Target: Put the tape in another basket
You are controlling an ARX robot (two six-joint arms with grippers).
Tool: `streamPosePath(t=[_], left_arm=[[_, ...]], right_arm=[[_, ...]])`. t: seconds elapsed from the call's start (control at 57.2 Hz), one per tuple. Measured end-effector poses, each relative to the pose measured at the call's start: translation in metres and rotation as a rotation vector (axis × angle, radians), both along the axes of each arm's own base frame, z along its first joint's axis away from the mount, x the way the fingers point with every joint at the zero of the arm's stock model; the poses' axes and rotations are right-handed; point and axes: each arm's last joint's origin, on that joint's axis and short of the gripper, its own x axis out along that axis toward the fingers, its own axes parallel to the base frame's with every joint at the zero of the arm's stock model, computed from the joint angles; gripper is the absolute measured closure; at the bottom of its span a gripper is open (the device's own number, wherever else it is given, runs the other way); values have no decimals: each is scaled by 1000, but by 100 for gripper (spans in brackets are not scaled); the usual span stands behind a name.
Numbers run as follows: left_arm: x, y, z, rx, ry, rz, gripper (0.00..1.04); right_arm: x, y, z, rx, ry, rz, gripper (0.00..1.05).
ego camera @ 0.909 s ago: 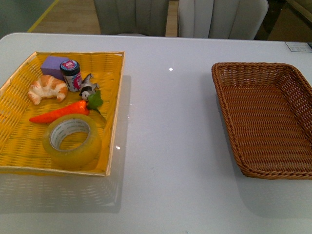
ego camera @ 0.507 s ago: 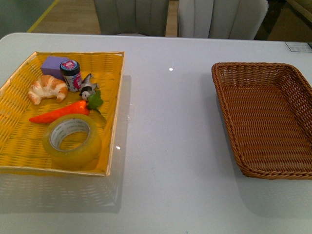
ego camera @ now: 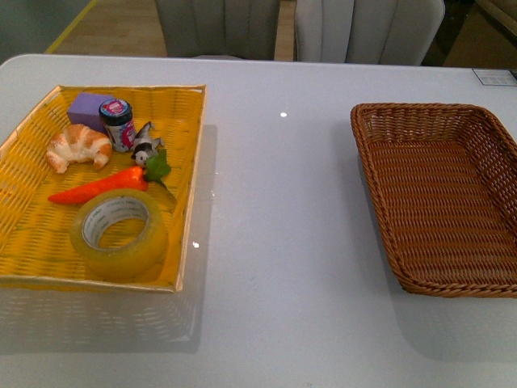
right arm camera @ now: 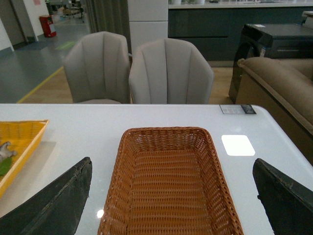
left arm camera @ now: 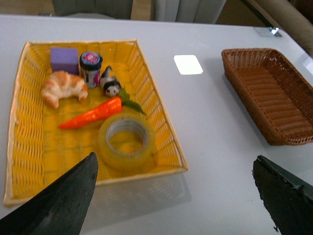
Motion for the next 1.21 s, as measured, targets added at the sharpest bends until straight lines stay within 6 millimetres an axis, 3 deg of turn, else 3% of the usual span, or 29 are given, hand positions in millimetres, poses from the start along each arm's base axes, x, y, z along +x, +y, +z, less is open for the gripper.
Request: streamPosePath(t=[0.07,0.192,0.297,0.454,0.594,0.891,1.206], left_arm=[[32,4,4,38,-24,25,9],[81,6,-11,92,-5,42,9],[124,7,-43,113,89,40,9],[162,1,-95,182,228,32,9],[186,2,-127,208,322,51,9],[210,-3,-163,223,434,49,9],[221,-7,-183,261,490,71,9]], right_arm=[[0,0,0,0,0,0,9],[0,0,0,0,0,0,9],[0,0,0,0,0,0,9],[0,0,0,0,0,0,9],[0,0,0,0,0,0,9],[0,0,0,0,0,0,9],[0,0,0,0,0,0,9]])
